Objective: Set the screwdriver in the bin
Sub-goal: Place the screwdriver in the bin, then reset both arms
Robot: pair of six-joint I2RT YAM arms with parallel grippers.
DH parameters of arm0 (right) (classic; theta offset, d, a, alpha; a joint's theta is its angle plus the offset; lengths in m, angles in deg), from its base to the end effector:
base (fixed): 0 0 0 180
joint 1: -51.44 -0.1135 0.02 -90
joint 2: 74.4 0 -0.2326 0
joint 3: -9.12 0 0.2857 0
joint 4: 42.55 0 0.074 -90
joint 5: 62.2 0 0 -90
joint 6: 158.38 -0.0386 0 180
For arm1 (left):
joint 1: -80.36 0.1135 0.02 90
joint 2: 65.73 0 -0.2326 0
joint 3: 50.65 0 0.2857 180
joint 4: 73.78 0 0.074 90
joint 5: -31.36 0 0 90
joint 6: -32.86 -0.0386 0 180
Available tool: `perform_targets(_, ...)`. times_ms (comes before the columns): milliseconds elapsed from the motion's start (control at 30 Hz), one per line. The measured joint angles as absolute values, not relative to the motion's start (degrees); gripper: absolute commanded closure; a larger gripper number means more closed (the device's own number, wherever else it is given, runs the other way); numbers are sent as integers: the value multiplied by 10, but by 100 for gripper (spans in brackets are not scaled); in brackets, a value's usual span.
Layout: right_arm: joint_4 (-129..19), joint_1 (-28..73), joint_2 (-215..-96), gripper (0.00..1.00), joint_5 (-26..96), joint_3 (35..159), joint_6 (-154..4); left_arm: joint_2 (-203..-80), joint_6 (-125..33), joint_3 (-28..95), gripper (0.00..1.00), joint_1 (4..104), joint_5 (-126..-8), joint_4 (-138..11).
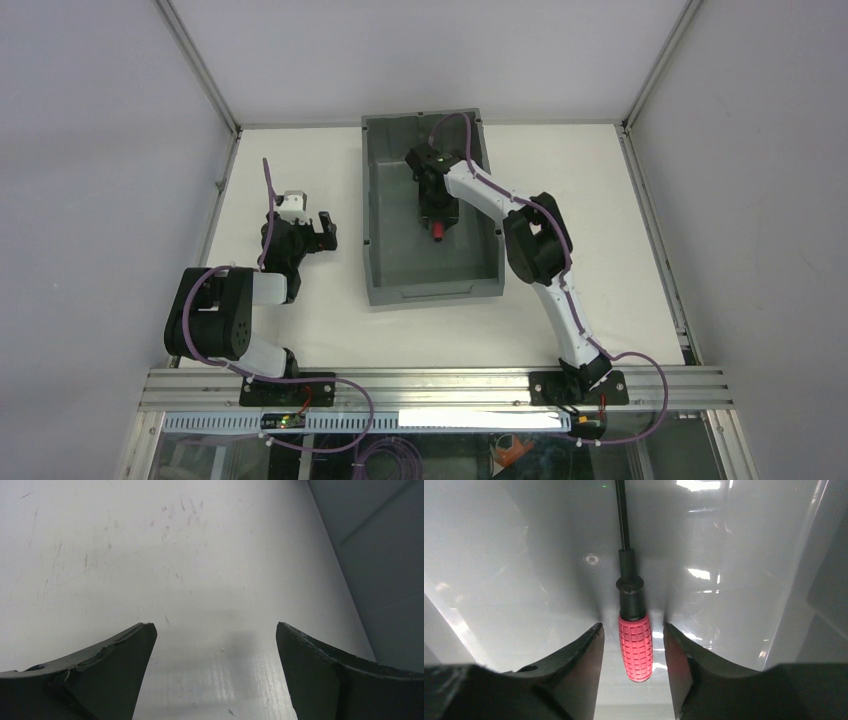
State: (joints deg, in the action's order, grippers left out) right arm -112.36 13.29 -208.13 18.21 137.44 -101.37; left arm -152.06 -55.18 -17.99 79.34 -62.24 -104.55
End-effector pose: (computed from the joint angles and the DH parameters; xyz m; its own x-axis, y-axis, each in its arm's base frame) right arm 0.3923 0.3000 0.1463 -0.9512 -0.0645 -0.3017 -0.0688 0.9976 0.0038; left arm 0.2779 -0.0074 0.0717 -0.3914 -0.0272 -0.9198 0.0622 0.9965 -0.0559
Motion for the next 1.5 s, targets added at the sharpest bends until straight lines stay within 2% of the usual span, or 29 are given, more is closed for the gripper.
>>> perform_targets(500, -1150, 140, -1989, 18, 180, 1436, -968, -1521, -552, -180, 1, 793, -622, -1046)
perform_targets(600, -1158, 147, -1960, 8, 179, 1453, -954, -1521, -552, -180, 1, 793, -622, -1046)
perform_targets(767, -1164, 165, -1916, 1, 179, 1467, -932, -1521, -552, -180, 1, 793, -622, -1046)
perform_targets(1067, -1171, 233, -1840, 1, 179, 1445, -901, -1521, -552, -180, 1, 793, -622, -1046)
perform_targets(1500, -1100, 370, -1731, 1, 169, 1239, -863, -1521, -552, -180, 1, 793, -622, -1046)
